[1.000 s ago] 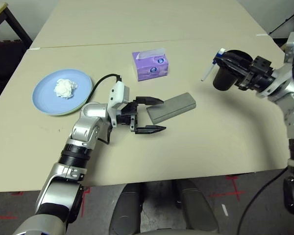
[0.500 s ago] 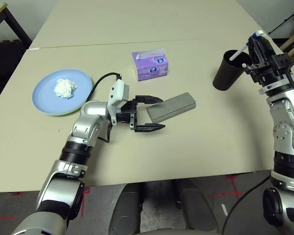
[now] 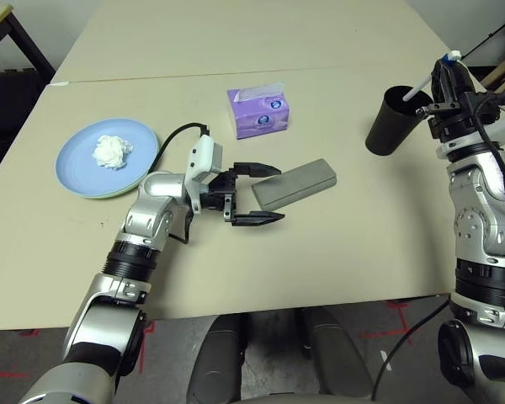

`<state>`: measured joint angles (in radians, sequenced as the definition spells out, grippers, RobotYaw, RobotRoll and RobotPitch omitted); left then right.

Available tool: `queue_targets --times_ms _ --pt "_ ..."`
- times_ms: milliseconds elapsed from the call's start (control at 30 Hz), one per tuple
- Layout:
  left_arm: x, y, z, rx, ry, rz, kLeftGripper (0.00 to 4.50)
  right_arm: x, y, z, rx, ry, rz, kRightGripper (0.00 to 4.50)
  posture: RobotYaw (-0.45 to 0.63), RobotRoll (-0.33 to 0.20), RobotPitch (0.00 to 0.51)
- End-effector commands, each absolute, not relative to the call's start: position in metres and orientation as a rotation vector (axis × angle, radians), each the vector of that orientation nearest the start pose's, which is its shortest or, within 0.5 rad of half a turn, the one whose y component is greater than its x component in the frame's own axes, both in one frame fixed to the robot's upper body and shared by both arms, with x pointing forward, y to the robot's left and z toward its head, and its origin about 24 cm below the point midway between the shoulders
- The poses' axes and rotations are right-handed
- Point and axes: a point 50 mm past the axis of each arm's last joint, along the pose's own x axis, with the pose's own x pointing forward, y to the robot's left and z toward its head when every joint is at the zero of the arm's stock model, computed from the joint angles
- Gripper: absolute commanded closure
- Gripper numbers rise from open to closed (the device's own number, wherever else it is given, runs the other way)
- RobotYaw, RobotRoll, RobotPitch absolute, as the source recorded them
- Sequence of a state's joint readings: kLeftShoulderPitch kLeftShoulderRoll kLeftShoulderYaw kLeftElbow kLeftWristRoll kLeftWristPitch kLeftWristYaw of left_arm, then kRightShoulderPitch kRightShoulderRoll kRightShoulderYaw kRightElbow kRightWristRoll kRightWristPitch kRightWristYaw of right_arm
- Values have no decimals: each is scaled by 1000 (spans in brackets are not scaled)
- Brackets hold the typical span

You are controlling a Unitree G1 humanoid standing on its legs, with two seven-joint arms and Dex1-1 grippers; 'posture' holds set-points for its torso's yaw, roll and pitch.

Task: Organize and tidy the items on the table.

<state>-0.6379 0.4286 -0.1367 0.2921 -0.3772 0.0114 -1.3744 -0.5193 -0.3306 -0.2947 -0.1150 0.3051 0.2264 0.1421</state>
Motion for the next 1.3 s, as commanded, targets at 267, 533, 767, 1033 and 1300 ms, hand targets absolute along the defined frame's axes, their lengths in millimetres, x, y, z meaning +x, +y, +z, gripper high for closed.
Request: queue_targets --times_ms 267,533,767,1033,1300 --pt "310 132 152 293 -161 -1530 0 309 -229 216 9 -435 2 51 -9 0 169" --pt "311 133 153 282 -170 -1495 0 313 -224 215 -13 -424 56 51 -6 0 172" --pt "323 141 166 161 -288 -1166 0 315 -220 202 28 -409 146 51 -5 0 175" --pt "316 163 177 114 -388 -773 0 298 -232 179 45 -440 206 51 30 0 171" --pt "314 198 175 96 -414 -274 0 296 -236 163 30 -371 185 51 30 0 173"
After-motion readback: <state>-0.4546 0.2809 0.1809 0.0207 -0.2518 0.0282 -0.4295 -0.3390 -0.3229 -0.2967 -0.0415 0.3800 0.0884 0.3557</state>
